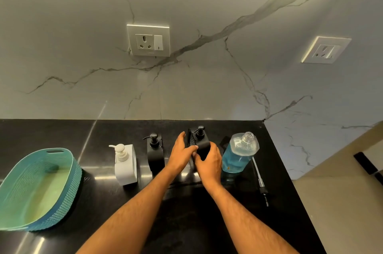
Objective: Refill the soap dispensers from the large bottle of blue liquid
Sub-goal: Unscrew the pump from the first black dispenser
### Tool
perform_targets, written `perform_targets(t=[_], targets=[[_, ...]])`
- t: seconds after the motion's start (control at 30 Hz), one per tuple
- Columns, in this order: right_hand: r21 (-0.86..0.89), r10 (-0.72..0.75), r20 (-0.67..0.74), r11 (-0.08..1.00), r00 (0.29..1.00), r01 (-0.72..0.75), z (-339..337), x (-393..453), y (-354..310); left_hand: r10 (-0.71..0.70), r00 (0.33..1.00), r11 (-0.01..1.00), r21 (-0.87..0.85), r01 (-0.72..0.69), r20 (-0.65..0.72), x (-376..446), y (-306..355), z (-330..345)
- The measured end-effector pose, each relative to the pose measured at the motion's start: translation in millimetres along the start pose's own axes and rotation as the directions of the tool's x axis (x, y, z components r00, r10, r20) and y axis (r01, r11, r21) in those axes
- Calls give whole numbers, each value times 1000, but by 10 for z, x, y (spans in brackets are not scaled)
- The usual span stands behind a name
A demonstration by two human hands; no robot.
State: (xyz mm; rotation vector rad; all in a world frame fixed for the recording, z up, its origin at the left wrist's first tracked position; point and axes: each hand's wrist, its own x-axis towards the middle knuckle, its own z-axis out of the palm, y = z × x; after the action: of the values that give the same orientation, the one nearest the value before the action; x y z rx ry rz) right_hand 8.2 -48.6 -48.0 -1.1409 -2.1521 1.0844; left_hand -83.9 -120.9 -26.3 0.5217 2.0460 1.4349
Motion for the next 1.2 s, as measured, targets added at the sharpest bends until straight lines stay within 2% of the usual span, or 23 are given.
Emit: perform_targets(t=[0.27,0.5,0.77,0.9,1.03,1.2], targets=[[88,-9,-23,996,1000,11,-27,-33,-10,39,999,999,-19,-39,22,-86,6,-46],[152,-65,14,986,998,62,-266,-327,40,168,986,979,110,-169,26,-449,-85,-176],[195,-217,138,962,966,188,-543,-753,108,274,961,949,169,-267,-25,-923,-210,-314],[215,-207,245,964,947,155,-616,-888,175,288,957,948,144,-284,-8,-1097,-286,-452],[235,-232,332,959,914,157,-615,-1038,222,300,953,932,201,-300,29,-1262,-366,-541],[230,-237,380,960,894,156,-553,-1176,280,297,955,927,246,-284,-15,-1425,-458,-569]])
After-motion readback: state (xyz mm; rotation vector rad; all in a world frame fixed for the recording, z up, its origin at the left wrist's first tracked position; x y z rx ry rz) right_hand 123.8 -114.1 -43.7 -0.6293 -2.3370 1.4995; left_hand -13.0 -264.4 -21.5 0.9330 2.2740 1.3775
